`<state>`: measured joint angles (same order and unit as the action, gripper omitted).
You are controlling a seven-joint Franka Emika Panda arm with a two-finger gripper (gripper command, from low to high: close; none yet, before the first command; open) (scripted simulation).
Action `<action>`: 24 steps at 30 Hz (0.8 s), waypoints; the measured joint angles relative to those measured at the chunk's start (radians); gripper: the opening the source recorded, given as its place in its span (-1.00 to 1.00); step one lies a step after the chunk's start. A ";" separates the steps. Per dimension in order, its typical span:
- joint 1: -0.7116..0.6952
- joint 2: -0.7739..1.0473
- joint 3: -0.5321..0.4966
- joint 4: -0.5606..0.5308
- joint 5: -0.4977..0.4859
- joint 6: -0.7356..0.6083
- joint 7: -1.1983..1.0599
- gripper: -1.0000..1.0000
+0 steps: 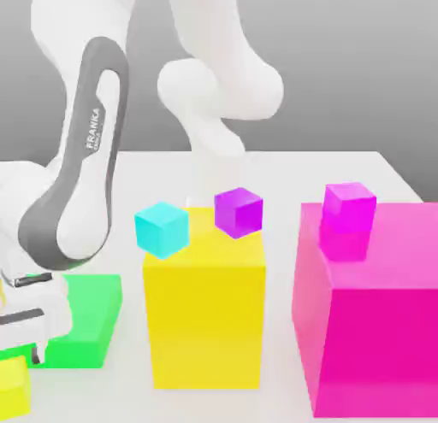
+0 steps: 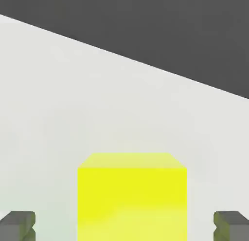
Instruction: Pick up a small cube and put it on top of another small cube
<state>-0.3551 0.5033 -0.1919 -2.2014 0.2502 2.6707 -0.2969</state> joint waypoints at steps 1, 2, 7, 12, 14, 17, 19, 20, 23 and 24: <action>-0.002 0.016 0.003 0.003 0.003 0.015 -0.002 0.00; -0.003 0.031 0.004 0.005 0.004 0.031 -0.003 0.00; -0.002 0.044 0.003 0.007 0.004 0.044 -0.003 -1.00; -0.003 0.027 0.005 0.005 0.005 0.023 -0.004 -1.00; -0.001 -0.002 0.000 -0.001 0.000 -0.004 0.000 -1.00; 0.014 -0.054 -0.019 -0.012 -0.023 -0.041 0.017 -1.00; 0.027 -0.092 -0.037 -0.022 -0.053 -0.060 0.038 -1.00; 0.040 -0.120 -0.048 -0.032 -0.065 -0.076 0.067 -1.00; 0.084 -0.222 -0.077 -0.067 -0.089 -0.140 0.203 -1.00; 0.096 -0.259 -0.083 -0.080 -0.097 -0.162 0.255 -1.00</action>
<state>-0.2594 0.2448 -0.2752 -2.2814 0.1536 2.5084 -0.0424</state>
